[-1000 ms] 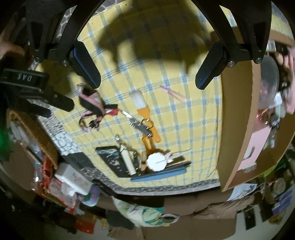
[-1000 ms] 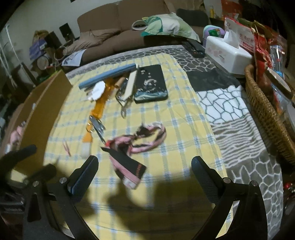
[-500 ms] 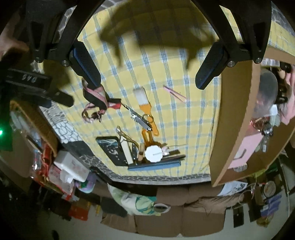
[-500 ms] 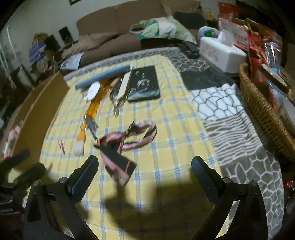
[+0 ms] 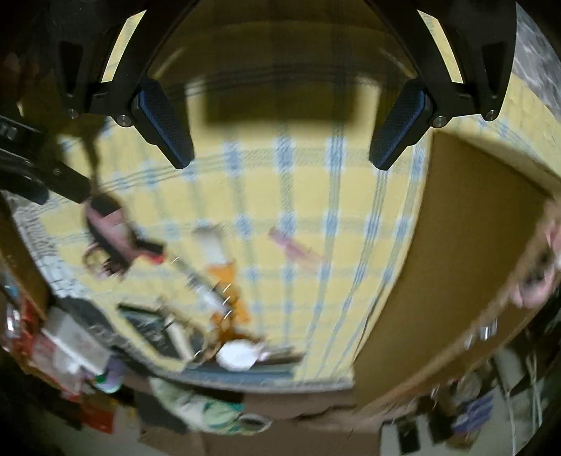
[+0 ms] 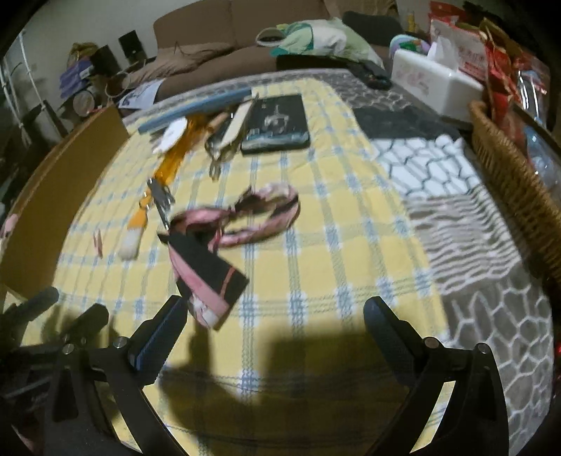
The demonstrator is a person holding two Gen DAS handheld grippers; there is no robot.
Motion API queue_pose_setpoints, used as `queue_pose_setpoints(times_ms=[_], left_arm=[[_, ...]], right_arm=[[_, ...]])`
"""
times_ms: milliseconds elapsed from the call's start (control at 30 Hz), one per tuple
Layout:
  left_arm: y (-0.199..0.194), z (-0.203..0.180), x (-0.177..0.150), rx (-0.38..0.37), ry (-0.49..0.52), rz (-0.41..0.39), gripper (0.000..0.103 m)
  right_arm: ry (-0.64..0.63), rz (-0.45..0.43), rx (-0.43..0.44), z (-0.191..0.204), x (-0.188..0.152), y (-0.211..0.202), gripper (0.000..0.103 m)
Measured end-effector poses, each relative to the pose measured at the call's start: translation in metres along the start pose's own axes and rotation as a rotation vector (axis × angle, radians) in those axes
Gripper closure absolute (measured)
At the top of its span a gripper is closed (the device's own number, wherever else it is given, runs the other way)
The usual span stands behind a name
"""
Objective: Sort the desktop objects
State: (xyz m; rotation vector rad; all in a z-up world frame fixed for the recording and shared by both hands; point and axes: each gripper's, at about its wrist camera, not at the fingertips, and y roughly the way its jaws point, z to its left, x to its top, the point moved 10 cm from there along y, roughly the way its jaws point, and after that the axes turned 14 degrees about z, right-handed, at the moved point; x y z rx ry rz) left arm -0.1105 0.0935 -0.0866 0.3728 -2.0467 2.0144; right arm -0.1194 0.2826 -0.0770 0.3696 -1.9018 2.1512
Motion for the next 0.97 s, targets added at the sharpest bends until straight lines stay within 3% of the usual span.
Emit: queue_pose_setpoints(times_ms=[133, 967], left_arm=[[-0.0011, -0.0003, -0.0006, 0.006, 0.004, -0.010, 0.000], [-0.0009, -0.0015, 0.0002, 0.008, 0.004, -0.010, 0.000]], right_arm=[[-0.107, -0.042, -0.108, 0.0079, -0.0052, 0.0071, 0.000], [-0.091, -0.037, -0.098, 0.0030, -0.0048, 0.0072, 0.000]])
